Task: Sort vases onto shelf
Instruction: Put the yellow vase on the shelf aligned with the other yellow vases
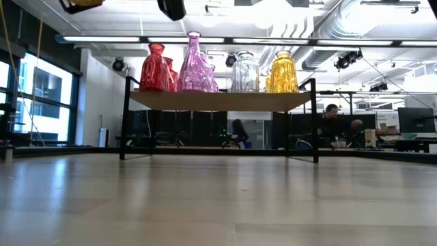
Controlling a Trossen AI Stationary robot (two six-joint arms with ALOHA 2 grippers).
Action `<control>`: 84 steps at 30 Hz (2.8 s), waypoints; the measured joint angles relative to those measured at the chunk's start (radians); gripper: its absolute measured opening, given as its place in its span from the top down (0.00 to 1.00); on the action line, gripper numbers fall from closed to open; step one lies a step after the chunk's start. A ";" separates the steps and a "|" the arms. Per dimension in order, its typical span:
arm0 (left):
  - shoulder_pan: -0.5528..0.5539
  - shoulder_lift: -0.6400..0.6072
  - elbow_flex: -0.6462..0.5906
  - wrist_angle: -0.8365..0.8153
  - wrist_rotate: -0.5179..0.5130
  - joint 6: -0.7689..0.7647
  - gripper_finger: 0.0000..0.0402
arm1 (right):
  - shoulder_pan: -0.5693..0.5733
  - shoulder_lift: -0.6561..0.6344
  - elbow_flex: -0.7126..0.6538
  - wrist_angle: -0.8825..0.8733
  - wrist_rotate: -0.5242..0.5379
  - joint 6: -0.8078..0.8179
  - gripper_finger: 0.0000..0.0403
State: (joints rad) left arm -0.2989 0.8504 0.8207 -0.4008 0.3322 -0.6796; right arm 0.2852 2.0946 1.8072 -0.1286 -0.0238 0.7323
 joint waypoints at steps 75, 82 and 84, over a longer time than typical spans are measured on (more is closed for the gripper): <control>0.000 -0.302 0.000 0.139 -0.601 0.175 0.70 | 0.067 -0.884 -0.419 -1.339 1.507 0.680 0.36; 0.000 -0.302 0.000 0.165 -0.601 0.176 0.70 | 0.084 -0.878 -0.691 -0.951 1.495 0.620 0.36; 0.000 -0.302 0.000 0.165 -0.601 0.178 0.70 | 0.091 -0.878 -0.767 -0.835 1.519 0.611 0.36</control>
State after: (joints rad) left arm -0.2993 0.5484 0.8204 -0.2359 -0.2691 -0.5019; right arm 0.3763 1.2163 1.0401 -0.9635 1.4956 1.3429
